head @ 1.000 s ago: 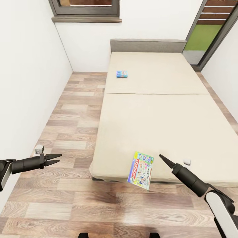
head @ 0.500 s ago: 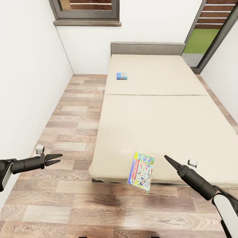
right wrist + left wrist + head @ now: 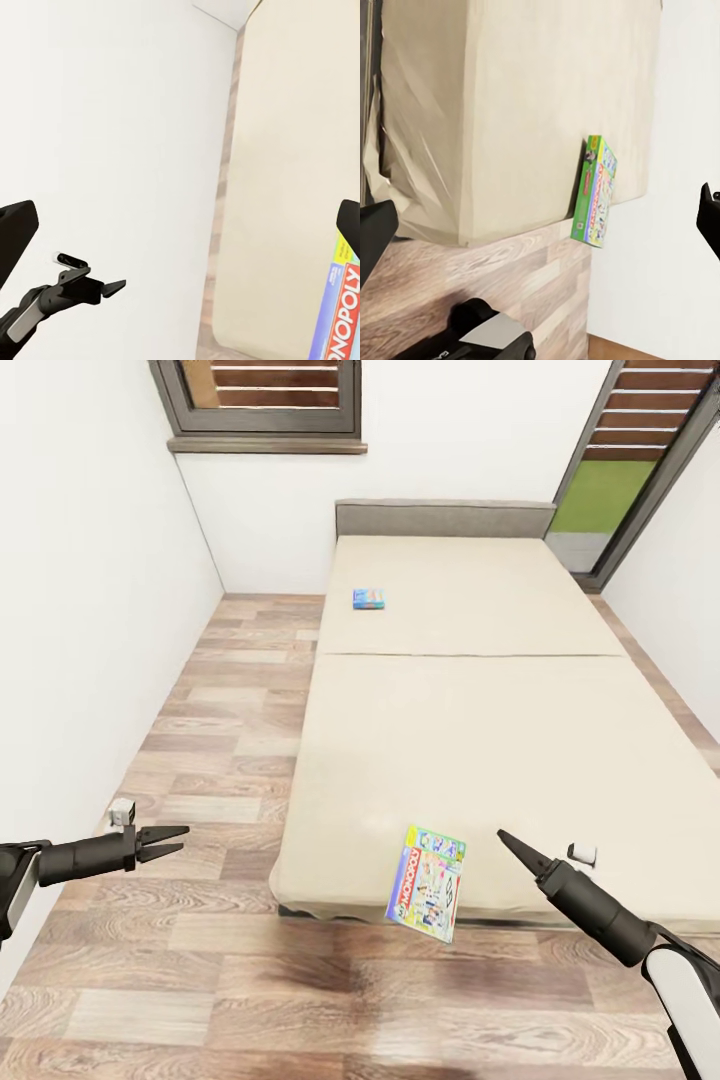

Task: Put all the toys in the child's room - the three board games (two on the bed and one on the table), the two jigsaw puzzles on the table, and the tennis ball on the table - inside the toy box on the table in the child's room.

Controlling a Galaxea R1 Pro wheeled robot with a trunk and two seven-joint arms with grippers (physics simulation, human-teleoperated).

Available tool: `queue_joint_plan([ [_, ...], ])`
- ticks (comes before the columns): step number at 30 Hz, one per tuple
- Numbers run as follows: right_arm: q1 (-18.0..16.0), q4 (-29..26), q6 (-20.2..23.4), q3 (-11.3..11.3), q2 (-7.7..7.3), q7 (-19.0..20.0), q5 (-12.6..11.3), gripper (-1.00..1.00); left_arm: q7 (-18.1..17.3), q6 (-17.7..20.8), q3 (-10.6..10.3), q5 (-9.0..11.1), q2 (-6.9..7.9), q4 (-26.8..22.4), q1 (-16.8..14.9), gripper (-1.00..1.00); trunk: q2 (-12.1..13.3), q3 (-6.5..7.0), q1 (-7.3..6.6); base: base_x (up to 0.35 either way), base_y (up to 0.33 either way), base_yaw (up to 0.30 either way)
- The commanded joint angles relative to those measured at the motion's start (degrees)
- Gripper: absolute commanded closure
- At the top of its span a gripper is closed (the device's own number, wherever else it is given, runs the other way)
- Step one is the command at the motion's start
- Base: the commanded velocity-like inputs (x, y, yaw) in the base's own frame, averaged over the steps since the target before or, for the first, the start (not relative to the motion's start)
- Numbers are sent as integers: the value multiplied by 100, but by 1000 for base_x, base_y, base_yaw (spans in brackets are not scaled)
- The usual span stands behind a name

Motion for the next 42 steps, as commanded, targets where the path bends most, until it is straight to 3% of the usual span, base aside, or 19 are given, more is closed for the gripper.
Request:
queue_joint_plan([
  [1,-3,1,41,-5,0,0,-32,-100,-22,60,2,-6,0,2,-2,-100,-2,6,0,0,0,0],
  [42,-3,4,-20,15,9,-24,-27,-100,-4,60,-3,-12,-9,2,-2,-100,-2,383,0,0,0,0],
])
